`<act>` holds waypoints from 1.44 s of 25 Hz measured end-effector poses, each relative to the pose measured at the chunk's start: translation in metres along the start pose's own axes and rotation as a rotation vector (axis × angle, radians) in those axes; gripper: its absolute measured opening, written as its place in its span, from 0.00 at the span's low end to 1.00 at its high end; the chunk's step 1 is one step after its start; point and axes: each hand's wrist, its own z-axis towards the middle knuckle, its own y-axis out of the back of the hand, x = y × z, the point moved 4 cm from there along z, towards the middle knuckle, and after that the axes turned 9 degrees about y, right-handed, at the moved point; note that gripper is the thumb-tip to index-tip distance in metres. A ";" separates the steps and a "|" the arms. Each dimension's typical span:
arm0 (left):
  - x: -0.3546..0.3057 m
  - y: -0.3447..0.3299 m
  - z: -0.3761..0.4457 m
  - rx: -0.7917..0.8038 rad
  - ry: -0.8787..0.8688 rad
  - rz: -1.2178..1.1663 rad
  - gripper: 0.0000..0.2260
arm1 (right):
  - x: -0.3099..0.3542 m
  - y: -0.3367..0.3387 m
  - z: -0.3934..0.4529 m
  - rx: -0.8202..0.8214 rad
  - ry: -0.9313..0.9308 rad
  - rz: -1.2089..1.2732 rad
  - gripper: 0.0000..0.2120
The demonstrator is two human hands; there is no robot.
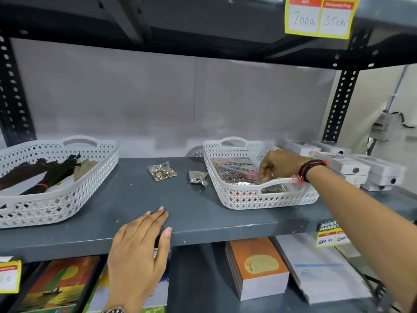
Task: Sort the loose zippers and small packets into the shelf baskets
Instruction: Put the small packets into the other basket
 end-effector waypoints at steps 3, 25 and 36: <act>0.000 0.001 0.000 -0.018 -0.011 0.001 0.22 | 0.008 0.014 0.004 -0.018 0.006 0.039 0.13; 0.002 0.001 -0.001 0.030 0.006 -0.015 0.20 | 0.179 -0.009 0.106 0.093 0.119 -0.350 0.22; 0.000 0.004 -0.001 0.030 0.006 -0.023 0.20 | 0.171 -0.013 0.096 0.324 0.050 0.507 0.30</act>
